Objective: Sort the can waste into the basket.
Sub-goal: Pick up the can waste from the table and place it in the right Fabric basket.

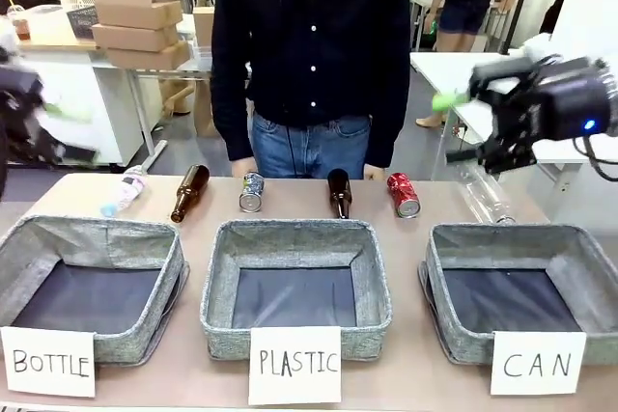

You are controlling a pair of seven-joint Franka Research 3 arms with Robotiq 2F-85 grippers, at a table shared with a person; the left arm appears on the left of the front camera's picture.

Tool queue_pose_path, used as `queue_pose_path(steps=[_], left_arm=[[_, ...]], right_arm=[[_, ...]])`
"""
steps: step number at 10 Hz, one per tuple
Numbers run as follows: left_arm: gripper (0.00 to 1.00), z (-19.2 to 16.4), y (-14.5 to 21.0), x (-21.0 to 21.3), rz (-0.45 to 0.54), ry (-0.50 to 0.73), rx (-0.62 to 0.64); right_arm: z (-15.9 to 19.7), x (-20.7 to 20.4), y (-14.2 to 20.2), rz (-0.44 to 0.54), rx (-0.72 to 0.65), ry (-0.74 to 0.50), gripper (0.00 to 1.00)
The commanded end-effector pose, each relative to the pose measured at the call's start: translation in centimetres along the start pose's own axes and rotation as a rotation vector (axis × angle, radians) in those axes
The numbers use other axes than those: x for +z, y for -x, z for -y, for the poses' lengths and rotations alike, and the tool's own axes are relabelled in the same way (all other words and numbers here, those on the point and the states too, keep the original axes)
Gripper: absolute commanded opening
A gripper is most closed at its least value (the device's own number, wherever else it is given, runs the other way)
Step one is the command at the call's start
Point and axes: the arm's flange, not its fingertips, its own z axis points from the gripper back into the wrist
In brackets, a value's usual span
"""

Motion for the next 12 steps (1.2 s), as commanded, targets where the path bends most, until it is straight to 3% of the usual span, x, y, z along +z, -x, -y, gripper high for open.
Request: queue_pose_path(steps=[1, 3, 4, 5, 10, 11, 12], left_arm=[[1.00, -1.1, 7.6, -2.1, 0.187, 0.048, 0.012], [1.00, -0.6, 7.7, -2.0, 0.190, -0.030, 0.002], [1.00, -0.4, 7.3, -2.9, 0.107, -0.160, -0.015], [1.00, -0.1, -1.4, 1.8, 0.206, 0.023, 0.055], [1.00, -0.1, -1.4, 1.8, 0.206, 0.023, 0.055], [1.00, -0.1, -1.4, 1.8, 0.206, 0.023, 0.055], [1.00, -0.1, -1.4, 1.8, 0.206, 0.023, 0.055]], right_arm=[[5.4, 3.9, 6.8, 0.235, -0.054, -0.245, 1.00], [5.4, 6.2, 8.7, 0.399, 0.028, -0.148, 1.00], [4.8, 5.7, 9.5, 0.442, 0.147, 0.058, 1.00], [-0.7, 8.0, -2.3, 0.324, -0.068, -0.214, 1.00], [-0.6, 8.1, -2.2, 0.321, -0.040, -0.185, 1.00], [-1.1, 6.3, -3.1, 0.367, 0.008, -0.036, 1.00], [-1.4, 4.3, -5.3, 0.394, 0.066, 0.193, 1.00]])
